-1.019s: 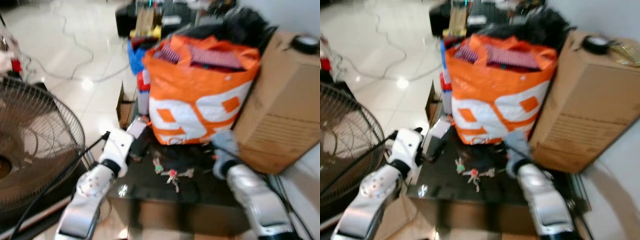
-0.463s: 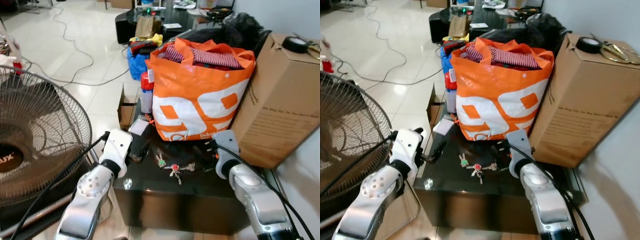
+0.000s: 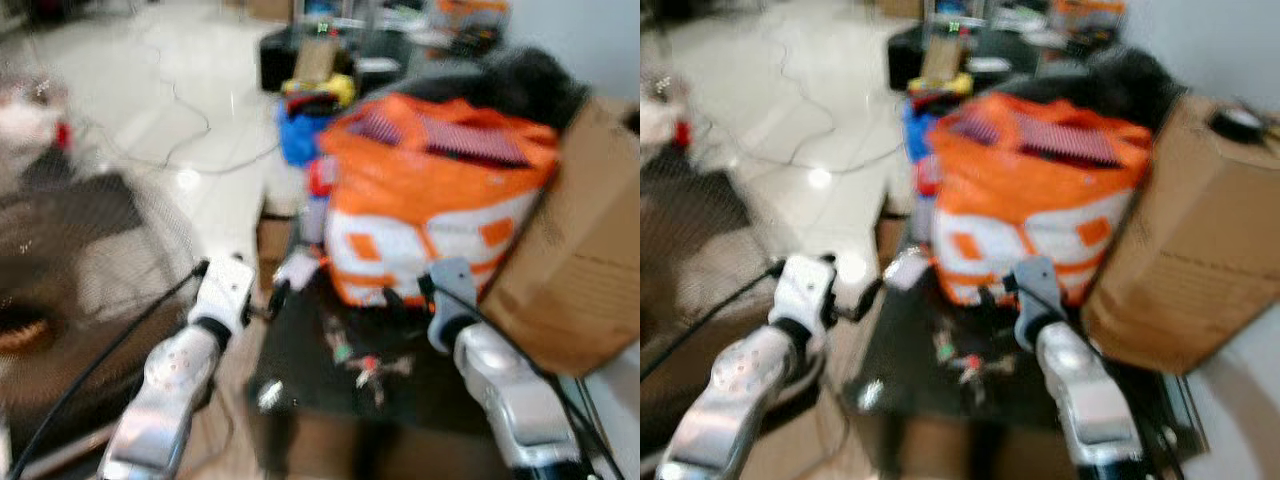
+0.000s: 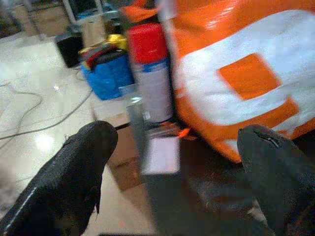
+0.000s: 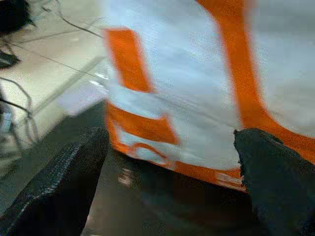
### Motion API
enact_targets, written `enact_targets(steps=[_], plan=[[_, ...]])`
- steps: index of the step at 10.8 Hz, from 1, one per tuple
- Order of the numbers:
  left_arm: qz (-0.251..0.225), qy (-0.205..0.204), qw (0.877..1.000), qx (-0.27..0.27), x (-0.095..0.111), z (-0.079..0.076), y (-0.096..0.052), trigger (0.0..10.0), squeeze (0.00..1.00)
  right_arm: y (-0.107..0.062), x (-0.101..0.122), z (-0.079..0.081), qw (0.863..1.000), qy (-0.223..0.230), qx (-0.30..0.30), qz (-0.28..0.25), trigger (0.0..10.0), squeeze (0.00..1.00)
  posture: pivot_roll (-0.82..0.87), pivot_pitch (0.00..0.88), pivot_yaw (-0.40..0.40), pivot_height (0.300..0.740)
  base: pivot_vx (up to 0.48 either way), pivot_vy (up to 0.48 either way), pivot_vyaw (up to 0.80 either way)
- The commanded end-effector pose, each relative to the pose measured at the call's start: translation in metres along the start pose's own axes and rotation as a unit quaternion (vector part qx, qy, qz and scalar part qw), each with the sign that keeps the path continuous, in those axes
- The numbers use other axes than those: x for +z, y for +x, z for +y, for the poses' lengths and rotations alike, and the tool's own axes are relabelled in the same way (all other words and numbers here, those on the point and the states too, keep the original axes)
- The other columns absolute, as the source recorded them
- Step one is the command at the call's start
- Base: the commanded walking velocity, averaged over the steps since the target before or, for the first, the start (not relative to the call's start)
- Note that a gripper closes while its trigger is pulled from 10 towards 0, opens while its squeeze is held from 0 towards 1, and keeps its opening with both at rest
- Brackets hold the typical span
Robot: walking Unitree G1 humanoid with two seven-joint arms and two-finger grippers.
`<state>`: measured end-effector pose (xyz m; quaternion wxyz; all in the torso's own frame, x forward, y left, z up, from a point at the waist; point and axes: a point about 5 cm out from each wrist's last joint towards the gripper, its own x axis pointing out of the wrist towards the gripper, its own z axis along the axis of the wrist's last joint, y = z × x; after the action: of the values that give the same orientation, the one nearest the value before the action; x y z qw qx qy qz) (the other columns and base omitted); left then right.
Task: Hang keys on a hook
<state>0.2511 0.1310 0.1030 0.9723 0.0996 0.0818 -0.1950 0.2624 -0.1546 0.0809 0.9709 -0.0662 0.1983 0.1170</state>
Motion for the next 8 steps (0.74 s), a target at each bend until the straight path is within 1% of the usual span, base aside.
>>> enact_targets(steps=[1, 3, 5, 6, 7, 8], plan=[[0.005, 0.013, 1.0, 0.003, 0.0, 0.002, 0.001, 10.0, 0.0, 0.0, 0.002, -0.002, 1.0, -0.001, -0.008, -0.002, 10.0, 0.0, -0.15, 0.0, -0.029, 0.74, 0.0, 0.0, 0.0], [0.01, 0.021, 1.0, -0.003, -0.003, 0.0, -0.001, 10.0, 0.0, 0.0, -0.001, -0.003, 1.0, -0.01, -0.009, 0.006, 10.0, 0.0, -0.15, 0.0, -0.034, 0.74, 0.0, 0.0, 0.0], [0.029, 0.029, 0.998, -0.038, -0.009, -0.007, -0.004, 10.0, 0.0, 0.006, -0.013, -0.001, 0.998, -0.035, 0.008, 0.049, 10.0, 0.0, -0.14, 0.0, -0.042, 0.74, 0.0, 0.0, 0.0], [0.046, 0.042, 0.996, -0.064, -0.015, -0.01, -0.006, 10.0, 0.0, 0.01, -0.02, -0.001, 0.997, -0.042, 0.008, 0.071, 10.0, 0.01, -0.14, 0.0, -0.044, 0.74, 0.0, 0.0, 0.0], [0.08, 0.058, 0.99, -0.097, -0.025, -0.011, -0.012, 10.0, 0.0, 0.021, -0.036, 0.007, 0.993, 0.002, 0.031, 0.117, 10.0, 1.0, -0.14, 0.0, -0.047, 0.74, 0.0, 0.0, 0.0], [0.087, 0.057, 0.989, -0.107, -0.027, -0.012, -0.014, 10.0, 0.0, 0.026, -0.043, 0.011, 0.99, 0.019, 0.038, 0.136, 10.0, 1.0, -0.14, 0.0, -0.05, 0.74, 0.0, 0.0, 0.0]])
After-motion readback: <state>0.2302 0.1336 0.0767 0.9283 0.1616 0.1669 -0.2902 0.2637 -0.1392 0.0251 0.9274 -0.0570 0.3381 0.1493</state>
